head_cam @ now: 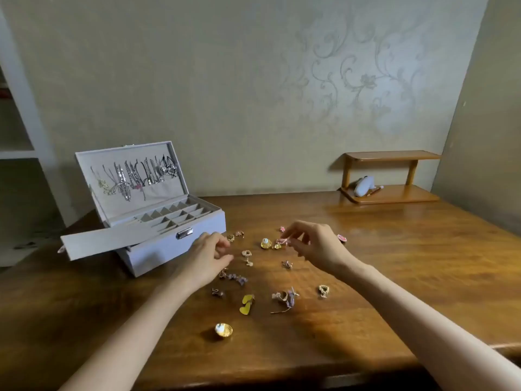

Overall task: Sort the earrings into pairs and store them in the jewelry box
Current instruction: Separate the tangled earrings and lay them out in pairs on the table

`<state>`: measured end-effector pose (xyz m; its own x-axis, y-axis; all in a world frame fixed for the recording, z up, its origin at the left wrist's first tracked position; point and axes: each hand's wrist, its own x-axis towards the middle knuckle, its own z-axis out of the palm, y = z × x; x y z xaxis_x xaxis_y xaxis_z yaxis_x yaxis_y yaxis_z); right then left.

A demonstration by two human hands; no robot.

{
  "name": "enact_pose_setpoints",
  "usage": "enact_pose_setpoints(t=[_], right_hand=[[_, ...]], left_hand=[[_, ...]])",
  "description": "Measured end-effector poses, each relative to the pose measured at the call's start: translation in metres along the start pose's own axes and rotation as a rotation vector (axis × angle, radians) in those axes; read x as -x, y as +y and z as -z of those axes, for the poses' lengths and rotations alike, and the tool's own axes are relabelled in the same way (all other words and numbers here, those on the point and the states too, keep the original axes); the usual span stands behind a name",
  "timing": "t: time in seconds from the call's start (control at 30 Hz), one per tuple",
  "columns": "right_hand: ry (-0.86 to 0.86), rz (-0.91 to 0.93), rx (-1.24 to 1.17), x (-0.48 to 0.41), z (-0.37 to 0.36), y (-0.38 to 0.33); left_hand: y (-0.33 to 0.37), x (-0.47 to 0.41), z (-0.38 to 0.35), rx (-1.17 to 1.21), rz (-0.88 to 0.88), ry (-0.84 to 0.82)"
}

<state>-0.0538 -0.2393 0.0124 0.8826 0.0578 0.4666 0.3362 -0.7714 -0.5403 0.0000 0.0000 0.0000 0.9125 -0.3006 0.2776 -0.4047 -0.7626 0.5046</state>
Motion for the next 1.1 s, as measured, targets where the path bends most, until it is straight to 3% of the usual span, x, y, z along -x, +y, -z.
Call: enact_pose_setpoints(t=[0.13,0.37,0.47,0.6,0.73,1.1], right_hand=[[0.009,-0.066,0.014,0.011,-0.001,0.005],[0.077,-0.083,0.08,0.011,0.0,0.019],[0.084,-0.233,0.229,0.01,0.007,0.037],[0.036,-0.492,0.27,0.01,0.013,0.064],[-0.008,-0.607,0.245,0.003,0.01,0.087],[-0.146,-0.454,0.187,-0.029,-0.035,0.089]], left_hand=[[-0.021,0.014,0.001,-0.157,0.151,-0.031],[-0.03,0.014,-0.008,-0.228,0.281,-0.097],[-0.033,0.012,-0.02,-0.247,0.321,-0.138],[-0.037,0.005,-0.032,-0.32,0.297,-0.108],[-0.036,-0.009,-0.038,-0.328,0.222,-0.135],[-0.013,-0.049,-0.064,-0.115,0.0,-0.236]])
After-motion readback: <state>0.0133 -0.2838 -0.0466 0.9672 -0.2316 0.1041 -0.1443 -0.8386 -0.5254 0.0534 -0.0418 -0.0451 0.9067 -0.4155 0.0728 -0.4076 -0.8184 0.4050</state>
